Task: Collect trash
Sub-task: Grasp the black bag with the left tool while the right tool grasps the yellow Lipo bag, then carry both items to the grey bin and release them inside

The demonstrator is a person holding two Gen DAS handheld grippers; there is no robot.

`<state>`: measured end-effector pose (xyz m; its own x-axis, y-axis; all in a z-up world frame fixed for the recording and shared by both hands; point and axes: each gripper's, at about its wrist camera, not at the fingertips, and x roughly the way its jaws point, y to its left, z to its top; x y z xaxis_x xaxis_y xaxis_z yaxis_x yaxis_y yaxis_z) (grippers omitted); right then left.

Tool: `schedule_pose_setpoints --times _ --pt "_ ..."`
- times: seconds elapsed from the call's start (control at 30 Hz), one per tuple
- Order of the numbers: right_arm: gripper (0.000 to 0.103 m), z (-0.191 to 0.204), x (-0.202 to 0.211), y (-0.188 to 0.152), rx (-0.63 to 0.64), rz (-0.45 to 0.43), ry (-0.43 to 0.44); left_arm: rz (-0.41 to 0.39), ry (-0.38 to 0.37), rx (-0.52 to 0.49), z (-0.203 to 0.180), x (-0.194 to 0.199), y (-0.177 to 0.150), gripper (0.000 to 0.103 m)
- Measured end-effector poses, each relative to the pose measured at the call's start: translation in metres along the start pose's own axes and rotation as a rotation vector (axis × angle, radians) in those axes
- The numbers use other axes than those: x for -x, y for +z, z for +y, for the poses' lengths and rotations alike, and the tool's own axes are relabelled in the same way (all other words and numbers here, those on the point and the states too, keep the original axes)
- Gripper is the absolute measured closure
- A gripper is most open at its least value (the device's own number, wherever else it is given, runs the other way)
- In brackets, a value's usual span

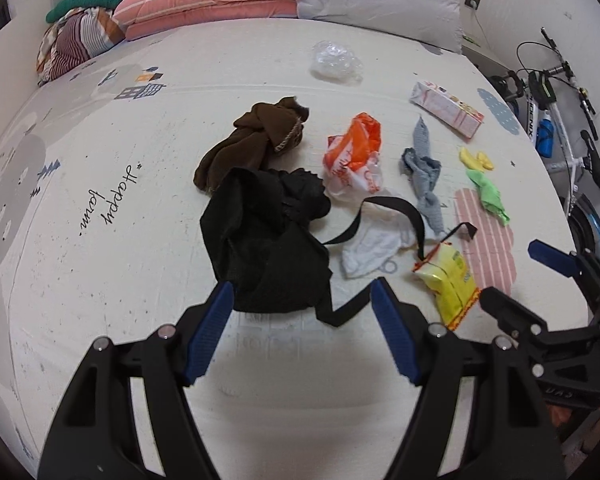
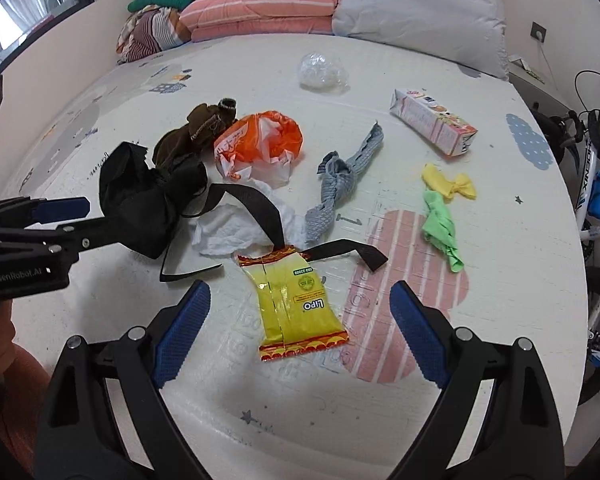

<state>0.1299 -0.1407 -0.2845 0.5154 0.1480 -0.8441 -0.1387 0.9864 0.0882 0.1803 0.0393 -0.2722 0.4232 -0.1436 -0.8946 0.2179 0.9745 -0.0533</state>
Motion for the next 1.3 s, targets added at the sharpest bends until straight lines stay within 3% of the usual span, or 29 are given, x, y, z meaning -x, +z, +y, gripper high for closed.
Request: schedule_pose_setpoints --times 0.2,0.33,0.47,0.57,0.6,0.67,0.8,0.87,1.1,1.3 --pt "0.015 0.003 -0.046 -0.001 0.028 0.064 -0.022 0.012 0.028 -0.008 0.012 -0.032 0.007 0.029" --pt "0.015 0.003 -0.068 -0.004 0.035 0.088 -0.028 0.052 -0.001 0.038 0.026 -0.053 0.007 0.029" --pt "0.016 0.006 -0.079 -0.009 0.046 0.096 -0.032 0.036 -0.029 0.068 0.034 -0.057 0.010 0.028" --pt "0.029 0.010 -0.076 -0.009 0.074 0.080 -0.034 0.020 -0.020 0.045 0.030 -0.057 0.009 0.031" --pt "0.044 0.011 -0.075 -0.008 0.076 0.076 -0.034 0.011 -0.013 0.030 0.027 -0.055 0.008 0.035" --pt "0.054 0.011 -0.071 -0.007 0.069 0.075 -0.013 -0.001 -0.015 0.001 0.022 -0.053 0.008 0.043" --pt "0.056 0.005 -0.064 -0.008 0.024 0.071 0.023 -0.023 -0.008 -0.046 0.013 -0.047 0.006 0.065" --pt "0.056 0.004 -0.059 -0.009 0.018 0.066 0.021 -0.020 -0.029 -0.054 0.011 -0.046 0.006 0.070" --pt "0.056 0.001 -0.026 -0.014 -0.012 0.032 0.010 -0.039 -0.081 -0.092 -0.005 -0.033 -0.002 0.074" --pt "0.056 -0.014 0.017 -0.023 -0.052 -0.012 -0.009 -0.103 -0.090 -0.115 -0.021 0.003 -0.012 0.075"
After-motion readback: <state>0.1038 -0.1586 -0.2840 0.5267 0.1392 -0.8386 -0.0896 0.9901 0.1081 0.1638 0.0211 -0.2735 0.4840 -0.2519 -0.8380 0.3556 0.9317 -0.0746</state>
